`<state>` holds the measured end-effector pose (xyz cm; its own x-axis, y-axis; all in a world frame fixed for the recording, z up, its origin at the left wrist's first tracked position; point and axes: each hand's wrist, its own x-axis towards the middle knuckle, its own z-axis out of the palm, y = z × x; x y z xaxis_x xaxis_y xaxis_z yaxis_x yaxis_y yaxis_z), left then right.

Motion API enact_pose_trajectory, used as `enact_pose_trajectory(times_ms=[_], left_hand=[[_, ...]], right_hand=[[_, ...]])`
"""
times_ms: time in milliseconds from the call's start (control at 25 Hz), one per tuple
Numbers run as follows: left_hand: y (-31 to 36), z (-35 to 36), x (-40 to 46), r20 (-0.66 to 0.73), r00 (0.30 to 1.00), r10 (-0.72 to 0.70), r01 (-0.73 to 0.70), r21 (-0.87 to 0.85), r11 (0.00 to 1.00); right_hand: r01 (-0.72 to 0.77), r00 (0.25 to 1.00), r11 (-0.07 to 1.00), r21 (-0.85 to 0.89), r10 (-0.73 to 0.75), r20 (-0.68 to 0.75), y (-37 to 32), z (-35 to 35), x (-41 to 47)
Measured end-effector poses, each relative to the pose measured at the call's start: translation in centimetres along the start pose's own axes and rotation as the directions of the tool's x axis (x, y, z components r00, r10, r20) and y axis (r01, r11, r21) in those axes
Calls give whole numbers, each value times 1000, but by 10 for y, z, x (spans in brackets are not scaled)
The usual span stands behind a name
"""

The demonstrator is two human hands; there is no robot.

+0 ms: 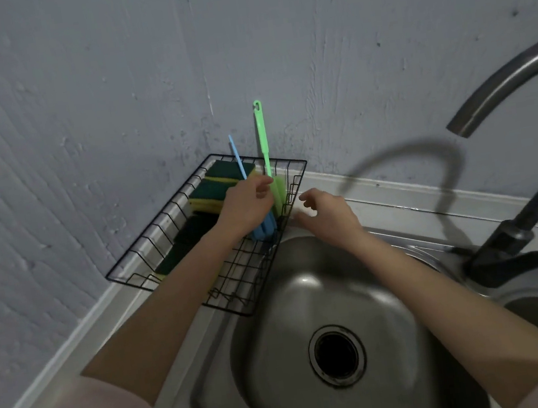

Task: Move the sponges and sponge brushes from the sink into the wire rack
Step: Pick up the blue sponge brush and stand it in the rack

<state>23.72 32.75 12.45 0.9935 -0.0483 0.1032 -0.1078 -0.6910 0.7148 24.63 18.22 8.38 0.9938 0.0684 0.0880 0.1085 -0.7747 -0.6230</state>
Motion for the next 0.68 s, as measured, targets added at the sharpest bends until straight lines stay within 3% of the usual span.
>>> enact_pose_trajectory(times_ms=[400,680], left_hand=[[46,62,-86,-36,999,-9,9,-2,1000],[74,126,-125,95,995,-29,25,37,999]], right_hand=[[14,1000,999,38,-13,-14,83,-44,-88],[-53,998,998,29,52,33,140,-76,-146]])
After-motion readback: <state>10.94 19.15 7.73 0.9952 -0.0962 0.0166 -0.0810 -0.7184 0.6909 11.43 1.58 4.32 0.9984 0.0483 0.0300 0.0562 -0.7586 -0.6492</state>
